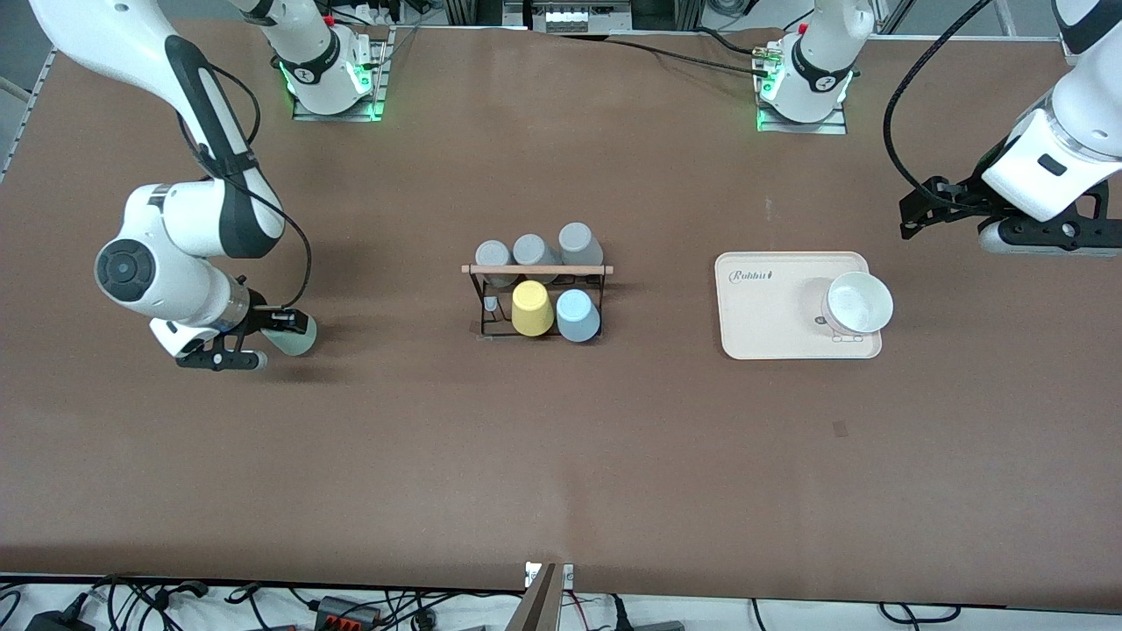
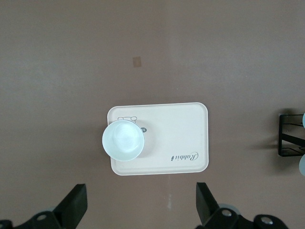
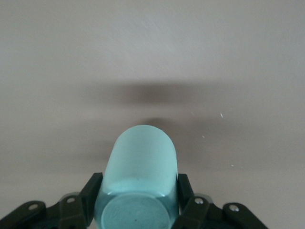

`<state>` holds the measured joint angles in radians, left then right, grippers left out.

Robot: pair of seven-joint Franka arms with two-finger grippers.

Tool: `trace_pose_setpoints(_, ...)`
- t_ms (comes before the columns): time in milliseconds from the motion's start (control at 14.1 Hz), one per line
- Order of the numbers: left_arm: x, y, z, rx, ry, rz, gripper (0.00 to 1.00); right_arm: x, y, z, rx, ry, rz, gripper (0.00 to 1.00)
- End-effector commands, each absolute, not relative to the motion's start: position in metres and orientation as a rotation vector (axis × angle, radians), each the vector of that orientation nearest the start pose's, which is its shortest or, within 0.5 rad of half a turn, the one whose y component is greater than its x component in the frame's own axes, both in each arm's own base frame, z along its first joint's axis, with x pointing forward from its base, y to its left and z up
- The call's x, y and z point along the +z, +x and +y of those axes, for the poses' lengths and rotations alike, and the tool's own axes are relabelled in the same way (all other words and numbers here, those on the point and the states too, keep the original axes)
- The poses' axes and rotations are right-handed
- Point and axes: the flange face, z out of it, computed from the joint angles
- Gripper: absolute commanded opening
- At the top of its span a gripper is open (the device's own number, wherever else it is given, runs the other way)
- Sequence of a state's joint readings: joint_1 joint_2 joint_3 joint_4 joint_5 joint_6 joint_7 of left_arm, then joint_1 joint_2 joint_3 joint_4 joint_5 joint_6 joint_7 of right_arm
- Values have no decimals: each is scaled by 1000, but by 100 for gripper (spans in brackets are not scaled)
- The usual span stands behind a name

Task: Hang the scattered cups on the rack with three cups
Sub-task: 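Grasp the pale teal cup with the right gripper, then lift and carry the teal cup with the right gripper to the rack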

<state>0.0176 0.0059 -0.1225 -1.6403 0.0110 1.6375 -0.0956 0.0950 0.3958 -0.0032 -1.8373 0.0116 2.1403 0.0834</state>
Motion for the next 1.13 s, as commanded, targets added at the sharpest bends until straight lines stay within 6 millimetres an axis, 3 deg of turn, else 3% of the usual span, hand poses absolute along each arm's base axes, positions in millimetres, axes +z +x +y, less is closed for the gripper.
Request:
trace_pose_setpoints(0,602,556,-61,17,-3129,6,100,363,650,111,120,-3134,-99,27)
trace_pose_setpoints(283,602,556,-61,24,-3128,6,100,410,655,185,14,-3117,-273,27)
trace_pose_setpoints(424,602,556,-61,22,-3127,8,100,421,649,218,2,-3074,-315,27)
trace_pose_setpoints(778,602,555,-61,31,-3128,6,100,425,621,301,27,-3017,-315,27)
trace_pose_setpoints(1061,602,555,-61,31,-3128,6,100,419,608,349,32,-3029,-227,27)
